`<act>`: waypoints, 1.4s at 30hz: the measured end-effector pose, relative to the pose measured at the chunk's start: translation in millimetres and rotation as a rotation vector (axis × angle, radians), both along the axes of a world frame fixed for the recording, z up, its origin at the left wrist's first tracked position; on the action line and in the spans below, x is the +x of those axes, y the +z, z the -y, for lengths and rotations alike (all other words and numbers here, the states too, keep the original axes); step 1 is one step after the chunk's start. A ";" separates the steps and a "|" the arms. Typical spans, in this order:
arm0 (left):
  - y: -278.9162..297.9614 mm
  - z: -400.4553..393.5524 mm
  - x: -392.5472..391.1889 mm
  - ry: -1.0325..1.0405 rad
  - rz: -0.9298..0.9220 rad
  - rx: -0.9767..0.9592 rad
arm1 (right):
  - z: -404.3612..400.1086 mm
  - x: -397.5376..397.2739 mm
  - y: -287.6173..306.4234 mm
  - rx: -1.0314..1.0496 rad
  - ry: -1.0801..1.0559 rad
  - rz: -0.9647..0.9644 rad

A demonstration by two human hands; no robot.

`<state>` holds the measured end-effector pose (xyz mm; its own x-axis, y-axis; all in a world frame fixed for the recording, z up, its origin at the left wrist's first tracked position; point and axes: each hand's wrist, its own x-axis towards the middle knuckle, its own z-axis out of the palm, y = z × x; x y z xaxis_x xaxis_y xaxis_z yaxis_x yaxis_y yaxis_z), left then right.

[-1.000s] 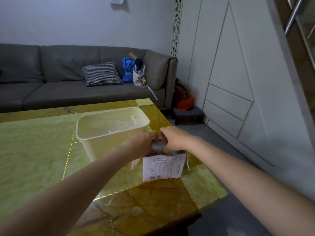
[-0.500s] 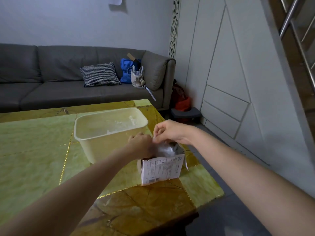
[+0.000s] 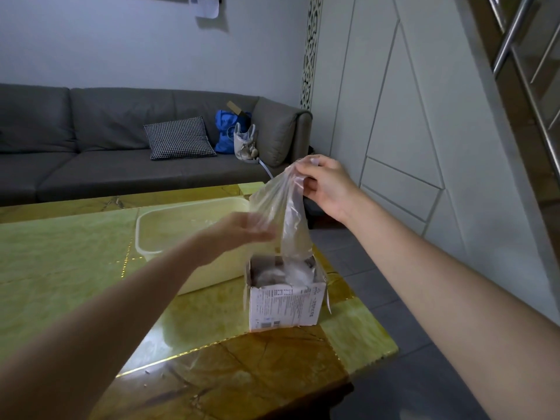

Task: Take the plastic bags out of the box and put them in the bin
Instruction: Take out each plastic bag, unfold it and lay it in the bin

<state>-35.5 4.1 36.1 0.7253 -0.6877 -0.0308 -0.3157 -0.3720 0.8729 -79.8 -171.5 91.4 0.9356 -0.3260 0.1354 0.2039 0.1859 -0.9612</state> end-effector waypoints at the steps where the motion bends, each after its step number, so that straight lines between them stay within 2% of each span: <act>1: 2.8 -6.1 1.6 0.014 -0.036 -0.083 | 1.3 0.0 -0.5 0.014 -0.038 0.013; 5: 7.4 -23.6 11.6 0.170 -0.162 -0.315 | 4.8 -1.2 -8.1 -0.076 -0.137 -0.050; 7: 9.3 -29.4 17.0 0.312 -0.231 -0.457 | 5.0 -4.4 -13.9 -0.164 -0.041 -0.135; 9: 11.5 -31.9 21.3 0.429 -0.235 -0.509 | 4.8 -7.0 -18.2 -0.169 0.129 -0.214; 11: 14.8 -31.6 23.2 0.472 -0.128 -0.411 | 2.6 -7.6 -19.4 -0.103 0.256 -0.251; 13: 19.8 -30.9 25.8 0.438 -0.043 -0.323 | -0.8 -2.0 -18.8 -0.073 0.252 -0.236; 17: 27.5 -39.2 36.2 0.382 -0.035 -0.228 | -1.5 13.3 -13.2 -0.175 0.089 -0.120; 21: 37.0 -61.6 57.2 0.389 0.013 -0.123 | -8.2 30.2 -2.8 -0.334 0.261 -0.114; 23: 41.3 -74.6 74.3 0.531 0.061 -0.165 | -15.9 43.4 -2.2 -0.444 0.218 -0.130; 25: 42.7 -93.3 95.2 0.766 0.155 -0.213 | -23.3 62.0 -7.4 -0.421 0.073 -0.128; 27: 41.8 -111.6 112.6 0.980 0.350 -0.068 | -31.4 78.1 -17.2 -0.390 -0.022 -0.149; 29: 40.2 -117.2 119.9 1.049 0.548 0.103 | -41.8 93.4 -34.0 -0.415 -0.031 -0.198; 31: 38.1 -110.5 120.5 0.951 0.706 0.087 | -55.3 109.0 -51.5 -0.465 -0.011 -0.233; 32: 34.3 -104.4 119.9 0.839 0.810 0.076 | -61.9 116.2 -58.1 -0.510 -0.004 -0.247; 34: 20.7 -89.4 116.1 0.522 0.926 0.146 | -69.6 125.5 -66.6 -0.663 0.004 -0.282; 35: 11.4 -83.9 117.0 0.371 0.913 0.253 | -70.9 130.6 -70.7 -0.740 0.018 -0.303; 37: -7.4 -76.7 119.8 0.162 0.812 0.597 | -71.9 134.6 -76.2 -0.900 0.066 -0.363; 38: -17.8 -73.2 123.1 0.081 0.699 0.754 | -71.4 138.2 -80.3 -0.994 0.093 -0.393; 40: -30.1 -68.2 124.4 0.001 0.457 0.901 | -69.9 138.9 -85.0 -1.178 0.127 -0.443; 42: -34.1 -63.6 121.4 -0.041 0.318 0.963 | -69.1 139.8 -87.4 -1.327 0.158 -0.504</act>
<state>86.0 67.8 2.0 0.7726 -0.4970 -0.3951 -0.5098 -0.8565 0.0806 60.0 -102.4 4.0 0.9886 -0.1132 -0.0997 -0.1440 -0.9048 -0.4006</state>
